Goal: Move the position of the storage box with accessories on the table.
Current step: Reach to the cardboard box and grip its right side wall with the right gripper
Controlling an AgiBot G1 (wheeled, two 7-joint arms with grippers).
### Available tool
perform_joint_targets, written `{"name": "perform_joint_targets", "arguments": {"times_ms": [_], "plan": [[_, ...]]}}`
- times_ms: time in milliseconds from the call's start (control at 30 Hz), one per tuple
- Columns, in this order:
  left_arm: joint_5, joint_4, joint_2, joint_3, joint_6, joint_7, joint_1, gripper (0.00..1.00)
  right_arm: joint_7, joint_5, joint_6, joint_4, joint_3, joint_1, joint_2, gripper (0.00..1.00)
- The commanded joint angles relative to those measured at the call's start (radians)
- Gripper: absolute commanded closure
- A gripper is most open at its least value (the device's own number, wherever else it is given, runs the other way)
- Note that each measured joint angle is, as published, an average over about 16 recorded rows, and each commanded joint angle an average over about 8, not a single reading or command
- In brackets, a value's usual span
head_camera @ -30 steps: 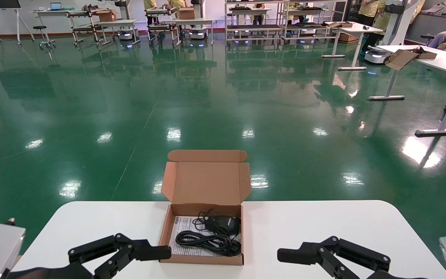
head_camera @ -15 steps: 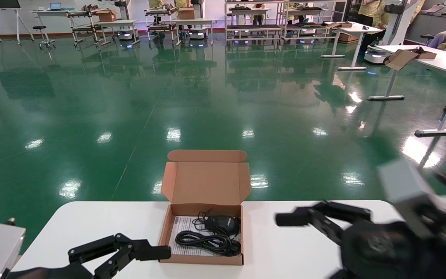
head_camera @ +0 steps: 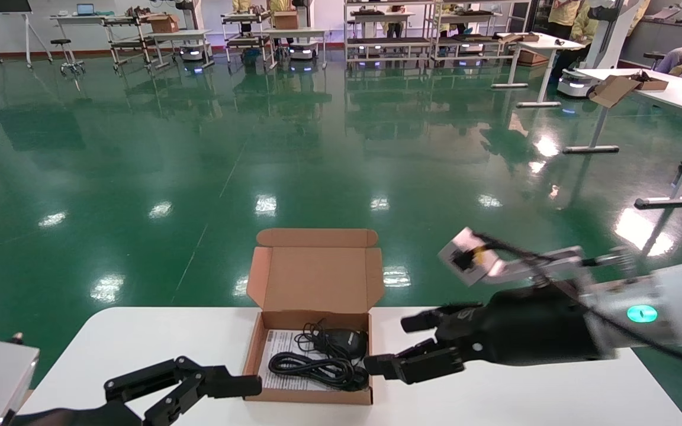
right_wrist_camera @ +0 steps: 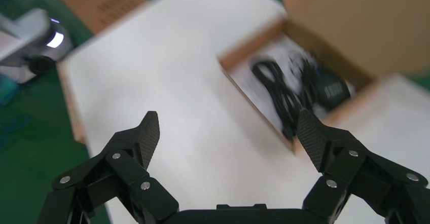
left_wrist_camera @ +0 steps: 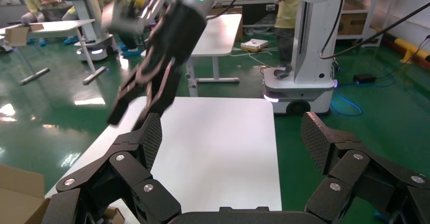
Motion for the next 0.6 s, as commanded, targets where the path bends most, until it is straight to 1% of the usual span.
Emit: {"name": "perform_joint_targets", "arguments": {"times_ms": [33, 167, 333, 500, 600], "plan": [[0.000, 0.000, 0.000, 0.000, 0.000, 0.000, 0.000, 0.00, 0.017, -0.050, 0.020, -0.068, -0.030, 0.014, -0.042, 0.00], [0.000, 0.000, 0.000, 0.000, 0.000, 0.000, 0.000, 0.00, 0.028, -0.107, 0.059, -0.152, -0.064, 0.018, -0.096, 0.00], [0.000, 0.000, 0.000, 0.000, 0.000, 0.000, 0.000, 0.00, 0.016, -0.138, 0.079, -0.210, -0.082, 0.021, -0.136, 0.00], [0.000, 0.000, 0.000, 0.000, 0.000, 0.000, 0.000, 0.00, 0.001, -0.142, 0.077, -0.228, -0.086, 0.022, -0.147, 0.00], [-0.001, 0.000, 0.000, 0.000, 0.000, 0.000, 0.000, 0.00, 0.010, -0.138, 0.075, -0.232, -0.084, 0.019, -0.142, 0.00]]}}
